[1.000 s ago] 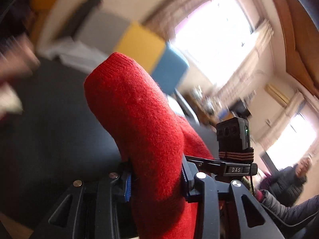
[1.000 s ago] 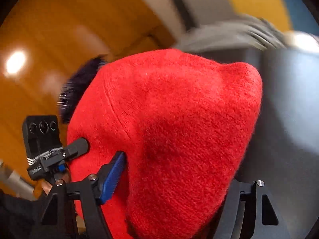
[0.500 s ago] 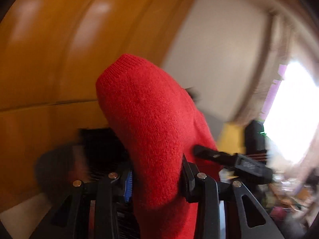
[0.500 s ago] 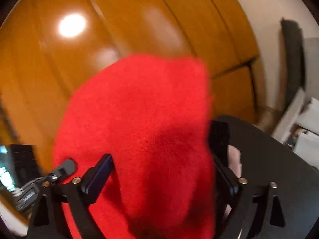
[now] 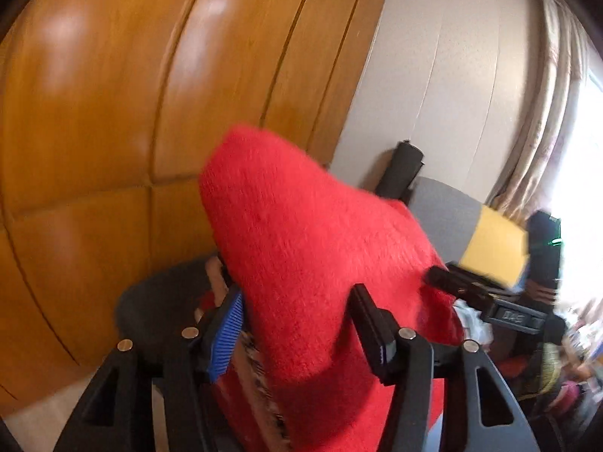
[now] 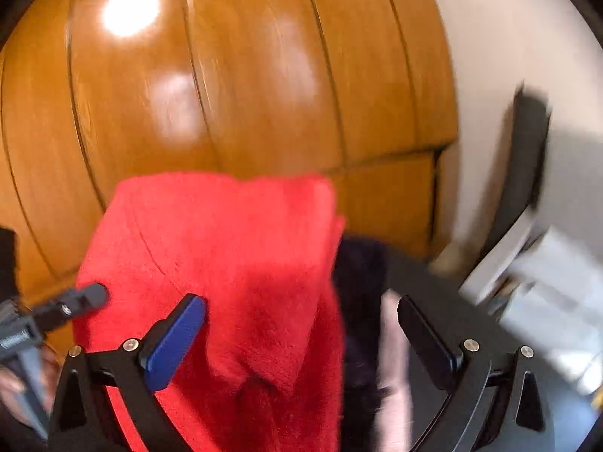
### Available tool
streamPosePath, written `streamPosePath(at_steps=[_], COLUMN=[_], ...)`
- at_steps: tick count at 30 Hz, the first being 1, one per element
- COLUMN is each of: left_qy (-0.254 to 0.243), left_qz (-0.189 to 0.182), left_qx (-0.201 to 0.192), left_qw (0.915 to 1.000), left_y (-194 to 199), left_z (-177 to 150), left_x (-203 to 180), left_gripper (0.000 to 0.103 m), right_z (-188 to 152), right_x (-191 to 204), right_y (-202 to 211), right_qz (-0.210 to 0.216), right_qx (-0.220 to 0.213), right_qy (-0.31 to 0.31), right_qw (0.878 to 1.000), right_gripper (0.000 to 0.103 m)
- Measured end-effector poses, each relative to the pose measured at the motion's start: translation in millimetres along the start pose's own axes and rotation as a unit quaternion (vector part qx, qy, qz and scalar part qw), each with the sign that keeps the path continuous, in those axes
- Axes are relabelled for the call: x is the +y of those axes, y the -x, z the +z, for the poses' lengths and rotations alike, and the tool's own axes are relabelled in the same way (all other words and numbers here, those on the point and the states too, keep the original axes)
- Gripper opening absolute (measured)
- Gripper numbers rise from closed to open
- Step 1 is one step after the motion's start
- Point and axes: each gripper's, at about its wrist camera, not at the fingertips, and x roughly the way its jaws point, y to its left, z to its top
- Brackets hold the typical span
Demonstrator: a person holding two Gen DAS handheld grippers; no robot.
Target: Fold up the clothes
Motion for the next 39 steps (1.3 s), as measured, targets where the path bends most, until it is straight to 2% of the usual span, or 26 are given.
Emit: streamPosePath(at_steps=[2, 3, 6, 8, 11, 13, 14, 16, 19, 25, 27, 29, 33, 37, 39], left_qy=[-0.012, -0.009, -0.023, -0.034, -0.051, -0.061, -0.067, -0.06, -0.068, -0.049, -0.056, -0.073, -0.099, -0.117, -0.121], left_qz=[0.02, 0.025, 0.029, 0.032, 0.035, 0.038, 0.039, 0.038, 0.048, 0.083, 0.109, 0.144, 0.179, 0.176, 0.176], left_qx=[-0.02, -0.045, -0.019, 0.002, 0.034, 0.055, 0.065, 0.062, 0.038, -0.003, -0.024, -0.051, -0.098, -0.082, -0.074], left_qw=[0.9995, 0.9987, 0.9991, 0.9989, 0.9975, 0.9959, 0.9949, 0.9956, 0.9958, 0.9954, 0.9922, 0.9855, 0.974, 0.974, 0.9741], left_y=[12, 22, -10, -33, -67, -90, -102, -104, -68, -43, -24, -3, 37, 67, 80], left_z=[7, 12, 11, 10, 8, 6, 6, 7, 14, 25, 29, 29, 17, -18, -37], left_x=[-3, -4, -19, -29, -45, -56, -61, -62, -42, -39, -42, -53, -75, -90, -94], left_gripper=[0.058, 0.057, 0.059, 0.059, 0.058, 0.058, 0.058, 0.058, 0.058, 0.06, 0.065, 0.071, 0.073, 0.073, 0.073], right_z=[3, 4, 3, 1, -11, -24, -29, -36, -30, -9, -10, -12, -17, -39, -49], right_x=[16, 26, 55, 59, 42, 33, 33, 31, 28, 36, 44, 54, 67, 91, 95], right_y=[21, 29, 34, 19, -16, -39, -43, -46, -39, -4, 15, 28, 56, 80, 80], right_qz=[0.013, 0.037, 0.089, 0.088, 0.066, 0.052, 0.042, 0.028, 0.022, -0.016, -0.037, -0.062, -0.102, -0.177, -0.186], right_qx=[-0.037, -0.048, -0.054, -0.02, 0.066, 0.115, 0.119, 0.116, 0.101, 0.038, 0.015, 0.0, -0.031, -0.054, -0.044], right_qy=[0.032, 0.052, 0.118, 0.123, 0.083, 0.068, 0.075, 0.079, 0.065, 0.053, 0.059, 0.07, 0.081, 0.056, 0.057], right_qw=[0.999, 0.997, 0.988, 0.988, 0.992, 0.99, 0.989, 0.99, 0.993, 0.998, 0.997, 0.996, 0.991, 0.981, 0.98], right_gripper=[0.103, 0.103, 0.103, 0.103, 0.103, 0.103, 0.103, 0.103, 0.103, 0.103, 0.103, 0.103, 0.103, 0.103, 0.103])
